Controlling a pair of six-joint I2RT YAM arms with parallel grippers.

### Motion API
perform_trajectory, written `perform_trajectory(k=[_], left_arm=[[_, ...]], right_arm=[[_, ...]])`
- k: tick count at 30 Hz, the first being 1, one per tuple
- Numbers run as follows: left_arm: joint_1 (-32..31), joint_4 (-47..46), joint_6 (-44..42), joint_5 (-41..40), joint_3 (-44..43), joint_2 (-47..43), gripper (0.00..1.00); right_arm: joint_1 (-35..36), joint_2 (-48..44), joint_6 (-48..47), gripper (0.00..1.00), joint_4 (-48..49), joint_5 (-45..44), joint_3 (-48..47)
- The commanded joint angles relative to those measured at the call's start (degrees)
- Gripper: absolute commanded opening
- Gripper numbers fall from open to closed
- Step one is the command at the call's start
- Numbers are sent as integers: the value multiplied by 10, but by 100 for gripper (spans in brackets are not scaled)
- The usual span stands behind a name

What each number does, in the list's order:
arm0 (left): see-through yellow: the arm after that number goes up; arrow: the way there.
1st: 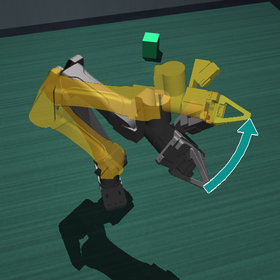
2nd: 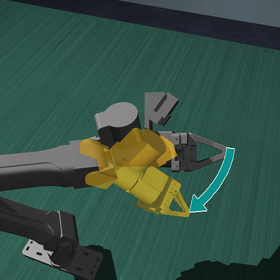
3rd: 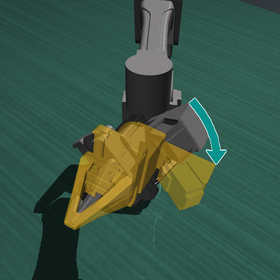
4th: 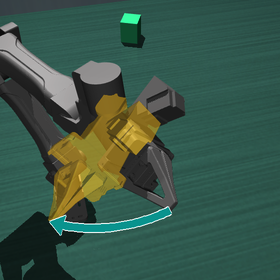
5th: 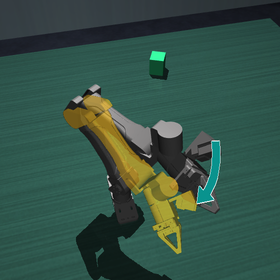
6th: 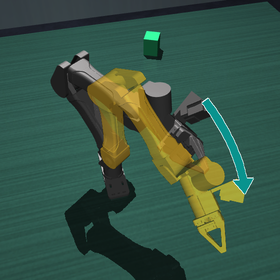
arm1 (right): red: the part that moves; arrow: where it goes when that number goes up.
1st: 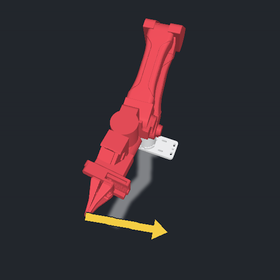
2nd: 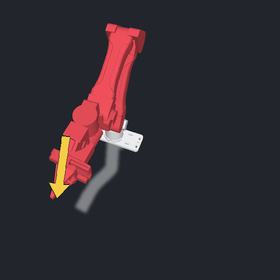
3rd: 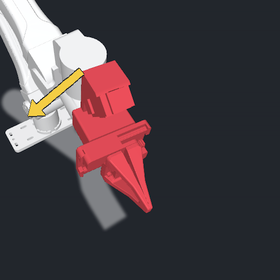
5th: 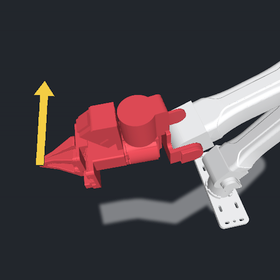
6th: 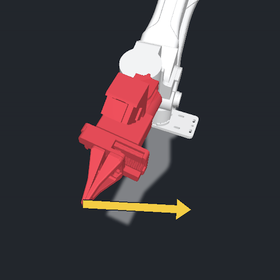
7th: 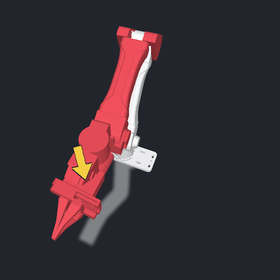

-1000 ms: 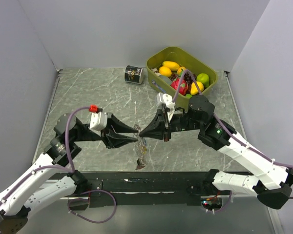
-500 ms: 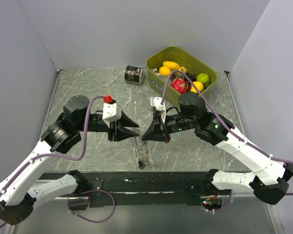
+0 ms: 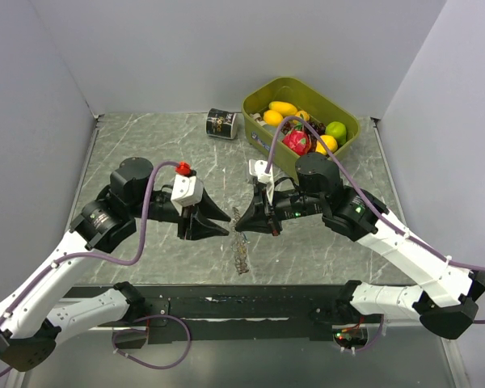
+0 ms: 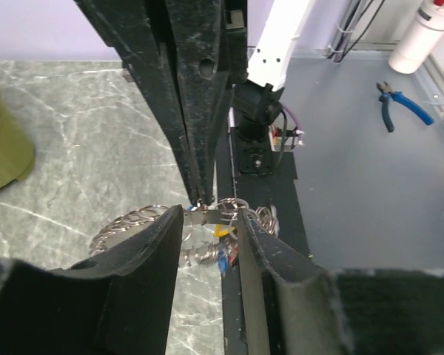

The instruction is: Put the keys on the keyring

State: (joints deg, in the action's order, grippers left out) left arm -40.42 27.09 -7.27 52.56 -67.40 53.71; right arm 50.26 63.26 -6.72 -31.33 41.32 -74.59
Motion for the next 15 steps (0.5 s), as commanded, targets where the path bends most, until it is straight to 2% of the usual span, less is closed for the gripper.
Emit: perform_trajectory(k=[1,6,10,14,15], left_arm=[[1,-27,17,32,10,-5,39],[0,-52,29,27,24,-5,44],[0,-76,44,26,39,-10,43],[-2,-78,45,31,41,1,38],[-3,-78,45,31,40,3,34]], right_arm=[[2,-4,4,0,40,0,-18],[2,-8,7,0,44,3,-17],[2,-9,12,0,51,7,-13],[2,-11,14,0,55,9,-10],[2,-10,15,0,57,8,-10]])
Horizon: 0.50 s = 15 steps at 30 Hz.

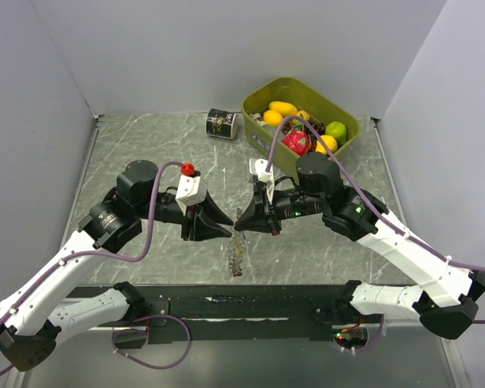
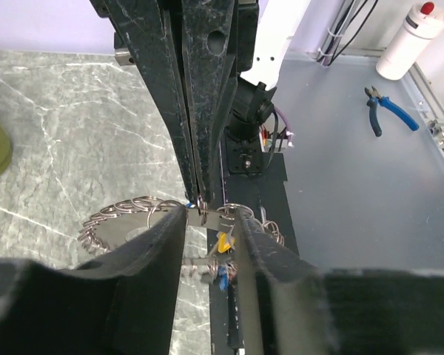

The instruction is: Put the keys on the keyring

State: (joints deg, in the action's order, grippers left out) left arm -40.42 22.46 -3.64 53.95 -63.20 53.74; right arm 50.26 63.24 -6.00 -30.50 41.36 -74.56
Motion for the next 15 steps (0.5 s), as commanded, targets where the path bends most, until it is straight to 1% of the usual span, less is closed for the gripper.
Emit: perform_trajectory(k=[1,3,5,8,9,10,13,14,15], left_arm=[[-5,-34,9,18,-1,5,32],[-7,-35,9,19,-3,9,27],[-9,-33,7,18,-4,14,25],[-14,-35,7,17,-6,19,12],[-17,-33,7,15,-8,21,3],[-18,-31,6,12,-9,22,1],[-19,-38,13,0,-3,19,1],[-21,-56,17,-2,1,12,1],[-21,-68,29,-6,13,7,1]], right_arm=[[2,-10,8,0,48,6,-10],[2,-9,8,0,47,6,-11],[2,-10,11,0,51,4,-9],[4,-14,14,0,56,-3,-8],[2,-15,14,0,57,-4,-7],[2,-15,15,0,61,-7,-6],[3,-19,17,0,61,-19,-4],[2,-24,20,1,64,-23,1],[2,-29,20,4,69,-27,5]])
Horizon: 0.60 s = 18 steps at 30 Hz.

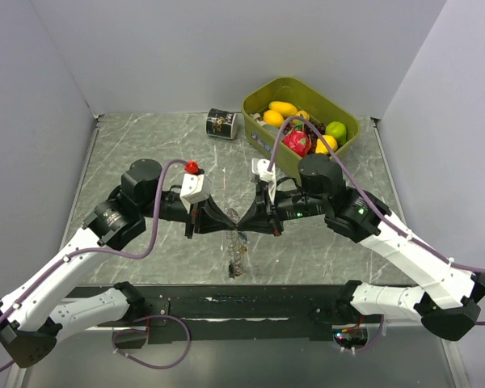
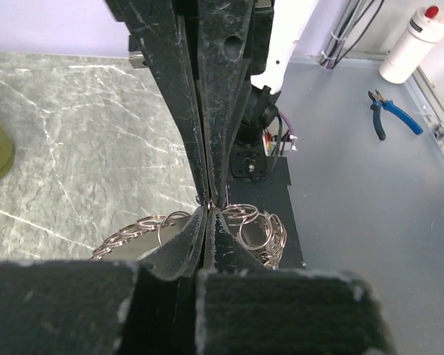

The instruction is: Put the keys on the keyring

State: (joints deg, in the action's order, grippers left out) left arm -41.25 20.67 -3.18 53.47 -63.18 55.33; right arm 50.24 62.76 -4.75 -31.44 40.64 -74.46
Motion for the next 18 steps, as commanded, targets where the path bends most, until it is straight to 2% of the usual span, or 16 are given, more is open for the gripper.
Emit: perform_trajectory(k=[1,3,4,10,13,18], left_arm=[[-13,-67,27,-4,20,-15,1],[-13,-117,62,-16,44,-36,1],[-13,-133,71,-23,52,-52,1],[-13,-282,127,-54,127,-115,1],[-13,-325,132,-73,151,-138,1],[-13,-363,146,-74,164,-150,1]], right_arm=[[2,-29,9,15,82,-25,9],[2,-47,10,24,95,-32,23],[2,-54,10,33,99,-35,28],[-1,-95,12,59,117,-59,59],[-3,-97,11,63,114,-52,63],[-3,-88,13,60,122,-14,65]])
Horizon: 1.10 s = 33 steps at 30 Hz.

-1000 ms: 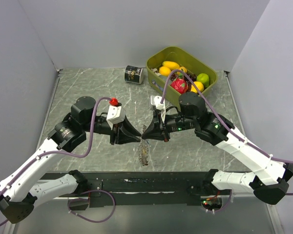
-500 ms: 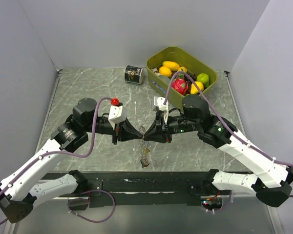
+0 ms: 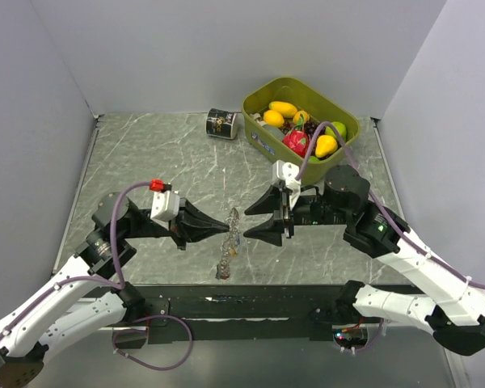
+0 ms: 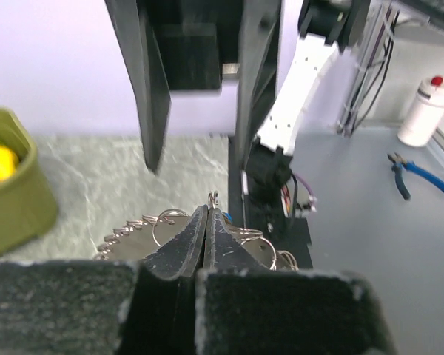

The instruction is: Put the keys on the keyring

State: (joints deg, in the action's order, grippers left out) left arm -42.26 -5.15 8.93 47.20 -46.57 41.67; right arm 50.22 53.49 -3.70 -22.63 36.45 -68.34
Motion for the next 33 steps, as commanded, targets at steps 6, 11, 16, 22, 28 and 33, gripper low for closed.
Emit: perform_trajectory(k=[6,11,16,22,28,33], left_arm=[[-2,-100,21,-4,-11,-7,1],[-3,-82,7,2,-25,-2,1],[-3,-90,7,3,-26,2,1],[-3,-93,6,1,-27,-2,1],[-3,-94,7,0,-27,-5,1],[-3,-89,4,-2,-30,-6,1]], right_arm=[[-3,29,9,42,36,38,-4],[-3,33,16,31,50,49,-5],[-2,36,18,19,47,47,0],[-3,37,12,10,35,42,3],[-2,40,5,5,22,39,1],[-2,42,1,4,17,39,1]])
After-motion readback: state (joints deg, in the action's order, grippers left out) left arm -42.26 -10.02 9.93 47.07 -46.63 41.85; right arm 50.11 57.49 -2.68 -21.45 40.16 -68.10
